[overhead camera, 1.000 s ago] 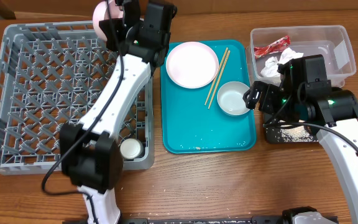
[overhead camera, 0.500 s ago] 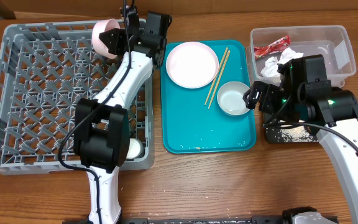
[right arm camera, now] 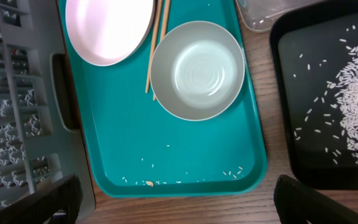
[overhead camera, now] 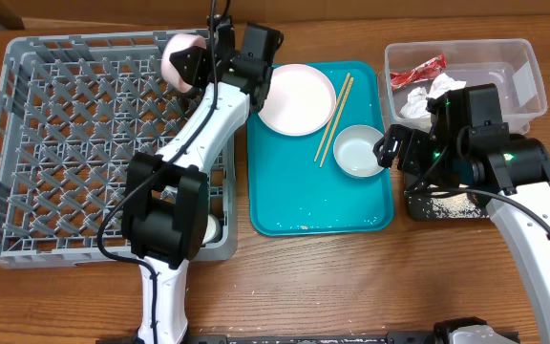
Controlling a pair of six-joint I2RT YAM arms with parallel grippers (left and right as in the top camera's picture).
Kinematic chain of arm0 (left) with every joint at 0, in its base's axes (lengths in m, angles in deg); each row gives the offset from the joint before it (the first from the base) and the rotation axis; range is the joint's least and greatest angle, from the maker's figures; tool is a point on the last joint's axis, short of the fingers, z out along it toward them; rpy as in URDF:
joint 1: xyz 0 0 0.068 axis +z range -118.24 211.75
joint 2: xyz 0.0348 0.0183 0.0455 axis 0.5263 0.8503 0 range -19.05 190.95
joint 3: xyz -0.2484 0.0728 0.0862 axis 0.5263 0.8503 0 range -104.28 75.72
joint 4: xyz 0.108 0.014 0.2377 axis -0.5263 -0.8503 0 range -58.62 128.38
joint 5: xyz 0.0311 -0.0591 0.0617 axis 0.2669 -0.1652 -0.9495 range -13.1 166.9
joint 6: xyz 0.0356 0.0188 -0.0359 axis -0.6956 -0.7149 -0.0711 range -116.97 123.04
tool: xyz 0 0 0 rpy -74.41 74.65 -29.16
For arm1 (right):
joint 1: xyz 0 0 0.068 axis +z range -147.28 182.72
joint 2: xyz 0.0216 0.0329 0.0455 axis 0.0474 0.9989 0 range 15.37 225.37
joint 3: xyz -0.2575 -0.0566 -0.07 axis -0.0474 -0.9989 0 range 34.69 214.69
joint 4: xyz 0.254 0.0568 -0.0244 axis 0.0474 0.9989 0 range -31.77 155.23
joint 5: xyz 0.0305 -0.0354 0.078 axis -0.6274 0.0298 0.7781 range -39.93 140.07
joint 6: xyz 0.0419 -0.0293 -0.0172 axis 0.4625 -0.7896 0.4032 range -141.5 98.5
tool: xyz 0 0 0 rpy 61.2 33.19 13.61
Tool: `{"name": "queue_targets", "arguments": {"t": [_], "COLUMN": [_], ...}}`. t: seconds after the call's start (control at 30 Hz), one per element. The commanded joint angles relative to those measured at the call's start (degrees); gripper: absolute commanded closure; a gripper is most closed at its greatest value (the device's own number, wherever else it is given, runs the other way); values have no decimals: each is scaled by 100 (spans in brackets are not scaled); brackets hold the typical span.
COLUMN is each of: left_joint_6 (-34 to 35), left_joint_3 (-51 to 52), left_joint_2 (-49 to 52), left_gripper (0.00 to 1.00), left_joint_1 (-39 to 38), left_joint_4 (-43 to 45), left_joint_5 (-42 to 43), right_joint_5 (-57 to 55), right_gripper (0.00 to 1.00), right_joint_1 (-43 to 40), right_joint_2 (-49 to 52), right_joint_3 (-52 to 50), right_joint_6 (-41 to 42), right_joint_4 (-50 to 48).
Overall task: Sort waste into correct bins and load items into the dishwasher
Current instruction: 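Lift the white bowl and carry it over the dish rack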
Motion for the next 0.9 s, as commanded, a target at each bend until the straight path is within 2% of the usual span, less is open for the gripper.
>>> {"name": "queue_targets", "arguments": {"t": [0.0, 0.27, 0.47, 0.67, 0.8, 0.87], "left_joint_6": [-39, -37, 4, 551, 761, 763], "left_joint_3": [-26, -33, -33, -33, -107, -245], "left_joint_2": [50, 20, -83, -116, -442, -828], "left_gripper": [50, 29, 25, 22, 26, 24], "left_joint_1": [-57, -186, -422, -446, -455, -490], "left_joint_4": [-216, -581, -1294, -1794, -1952, -1969], "left_joint_5": [85, 175, 1154, 1843, 2236, 2865], "right_joint_5": [-44, -44, -42, -42, -42, -42], "right_gripper": [0, 0, 0, 0, 0, 0], "right_joint_1": [-37, -37, -37, -37, -37, -37], "right_joint_2": [-26, -26, -26, -26, -26, -26], "right_joint_3": [109, 109, 109, 109, 109, 109], "right_joint_6": [-20, -20, -20, -20, -20, -20], "right_joint_4": [-35, -35, -35, -35, -35, -35]}}
